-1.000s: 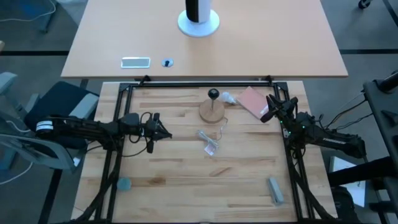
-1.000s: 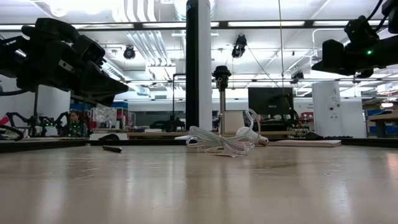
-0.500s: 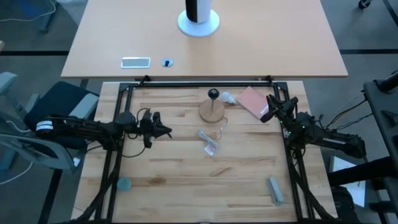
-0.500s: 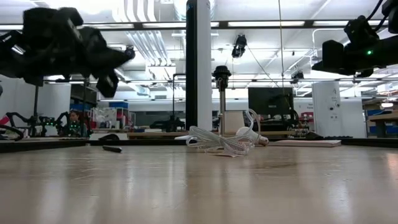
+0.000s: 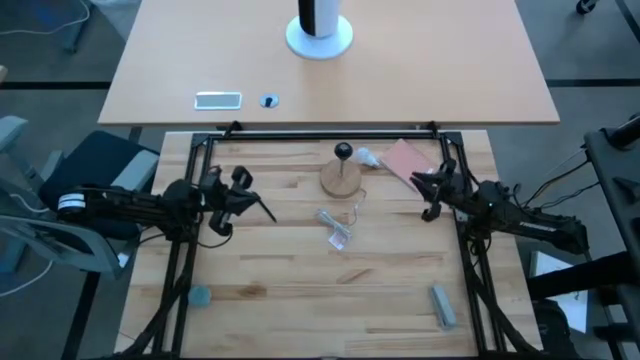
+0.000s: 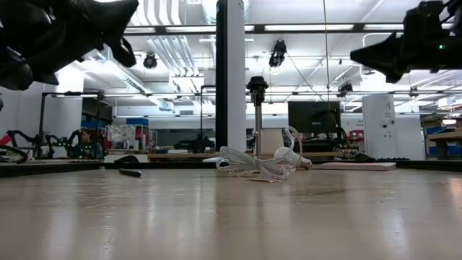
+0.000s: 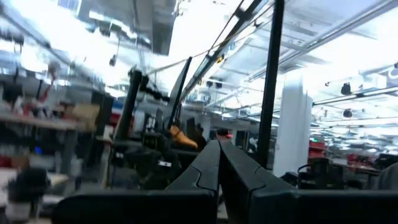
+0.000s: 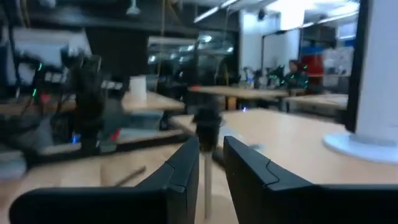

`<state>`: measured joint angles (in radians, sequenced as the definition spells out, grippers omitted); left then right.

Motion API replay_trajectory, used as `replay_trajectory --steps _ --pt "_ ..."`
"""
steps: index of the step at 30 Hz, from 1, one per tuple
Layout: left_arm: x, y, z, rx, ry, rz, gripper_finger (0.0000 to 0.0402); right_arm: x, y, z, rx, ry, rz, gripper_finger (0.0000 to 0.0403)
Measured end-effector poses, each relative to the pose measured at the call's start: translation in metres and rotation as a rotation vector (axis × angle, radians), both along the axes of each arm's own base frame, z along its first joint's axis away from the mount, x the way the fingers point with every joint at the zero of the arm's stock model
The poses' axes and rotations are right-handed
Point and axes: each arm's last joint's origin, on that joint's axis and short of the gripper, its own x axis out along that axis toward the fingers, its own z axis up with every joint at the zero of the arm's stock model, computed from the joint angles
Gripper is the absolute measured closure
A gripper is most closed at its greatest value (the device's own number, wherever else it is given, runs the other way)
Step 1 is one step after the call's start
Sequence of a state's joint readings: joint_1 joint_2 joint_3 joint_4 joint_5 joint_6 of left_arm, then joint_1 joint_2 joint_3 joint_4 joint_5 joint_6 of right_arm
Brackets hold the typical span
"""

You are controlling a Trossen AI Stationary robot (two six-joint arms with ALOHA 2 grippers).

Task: Screw lightbulb
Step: Insert the lightbulb into the lamp

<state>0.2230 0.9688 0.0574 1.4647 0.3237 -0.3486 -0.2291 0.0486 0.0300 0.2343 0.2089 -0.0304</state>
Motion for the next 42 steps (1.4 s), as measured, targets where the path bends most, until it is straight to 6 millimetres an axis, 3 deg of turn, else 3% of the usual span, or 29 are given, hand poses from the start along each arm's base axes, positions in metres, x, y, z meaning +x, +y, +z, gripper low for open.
replay_trajectory --steps 5,9,15,22,32,37,42 --pt "-0.002 0.000 0.003 0.081 -0.052 0.044 0.0401 -0.004 -0.005 0.005 0.069 -0.027 -0.203 0.0329" --pt "-0.003 -0.001 0.009 0.160 -0.107 0.091 0.0401 -0.003 -0.005 0.017 0.109 -0.001 -0.201 0.0336" --pt "0.010 0.004 0.035 0.339 -0.190 0.279 0.0401 0.009 -0.009 0.036 0.216 0.057 -0.210 0.0351" --pt "0.051 0.022 0.046 0.289 0.137 0.540 0.0401 0.038 -0.018 0.046 0.240 0.260 -0.247 0.0348" --pt "0.104 0.034 0.053 0.296 0.514 0.488 0.0401 0.073 -0.027 0.053 0.199 0.422 -0.259 0.0332" --pt "0.126 0.039 0.036 0.289 0.735 0.443 0.0401 0.083 -0.029 0.049 0.168 0.493 -0.260 0.0342" --pt "0.148 0.044 0.016 0.267 0.836 0.428 0.0401 0.091 -0.031 0.046 0.113 0.558 -0.256 0.0353"
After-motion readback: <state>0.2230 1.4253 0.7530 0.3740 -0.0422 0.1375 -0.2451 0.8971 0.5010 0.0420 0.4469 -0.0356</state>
